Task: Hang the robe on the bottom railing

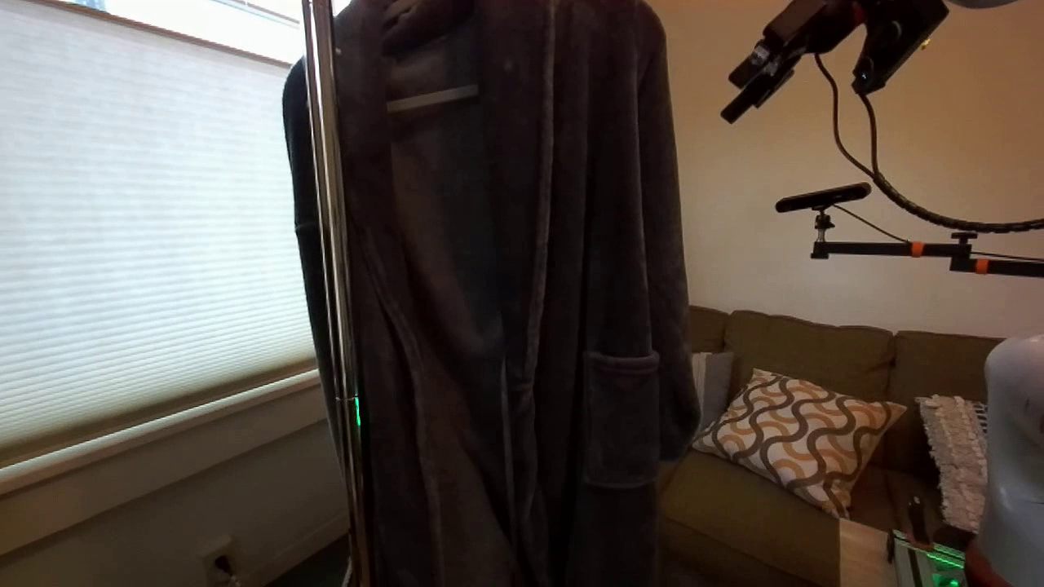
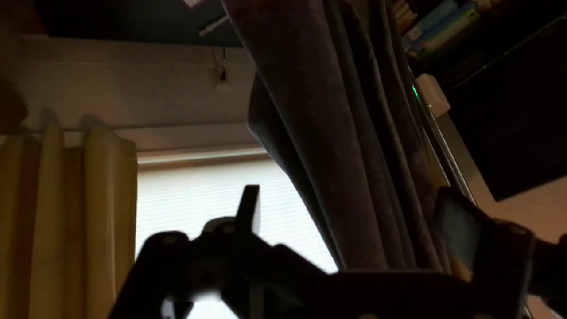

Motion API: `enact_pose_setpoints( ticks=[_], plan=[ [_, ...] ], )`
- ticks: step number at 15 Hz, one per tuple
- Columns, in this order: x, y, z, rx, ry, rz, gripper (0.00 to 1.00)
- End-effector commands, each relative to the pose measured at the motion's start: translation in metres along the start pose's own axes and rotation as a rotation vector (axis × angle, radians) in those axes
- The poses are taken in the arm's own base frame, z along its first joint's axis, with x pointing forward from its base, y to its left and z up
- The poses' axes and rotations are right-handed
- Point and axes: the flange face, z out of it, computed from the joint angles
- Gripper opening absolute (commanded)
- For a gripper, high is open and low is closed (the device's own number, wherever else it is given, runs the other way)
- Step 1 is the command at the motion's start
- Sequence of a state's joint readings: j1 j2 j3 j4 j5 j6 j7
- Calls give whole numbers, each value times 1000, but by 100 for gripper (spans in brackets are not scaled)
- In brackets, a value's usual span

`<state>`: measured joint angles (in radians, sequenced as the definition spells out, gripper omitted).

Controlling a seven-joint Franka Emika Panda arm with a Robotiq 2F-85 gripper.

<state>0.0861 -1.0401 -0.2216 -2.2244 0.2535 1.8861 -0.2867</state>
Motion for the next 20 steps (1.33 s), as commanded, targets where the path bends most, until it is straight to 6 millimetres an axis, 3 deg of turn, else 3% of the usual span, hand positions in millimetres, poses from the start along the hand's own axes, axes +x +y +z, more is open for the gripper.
enact_pose_setpoints(
  ticks=[1, 3, 7, 10, 13, 17, 20],
  plan=[
    [16, -11, -35, 114, 118, -104, 100],
    [33, -17, -47, 153, 178, -174, 100],
    [79, -38, -50, 254, 198, -297, 100],
    [125, -47, -38, 200, 246, -281, 100],
    [160, -43, -20, 129, 284, -258, 100],
    [174, -36, 15, 73, 113, -329, 100],
    [178, -31, 27, 71, 22, -369, 100]
  ],
)
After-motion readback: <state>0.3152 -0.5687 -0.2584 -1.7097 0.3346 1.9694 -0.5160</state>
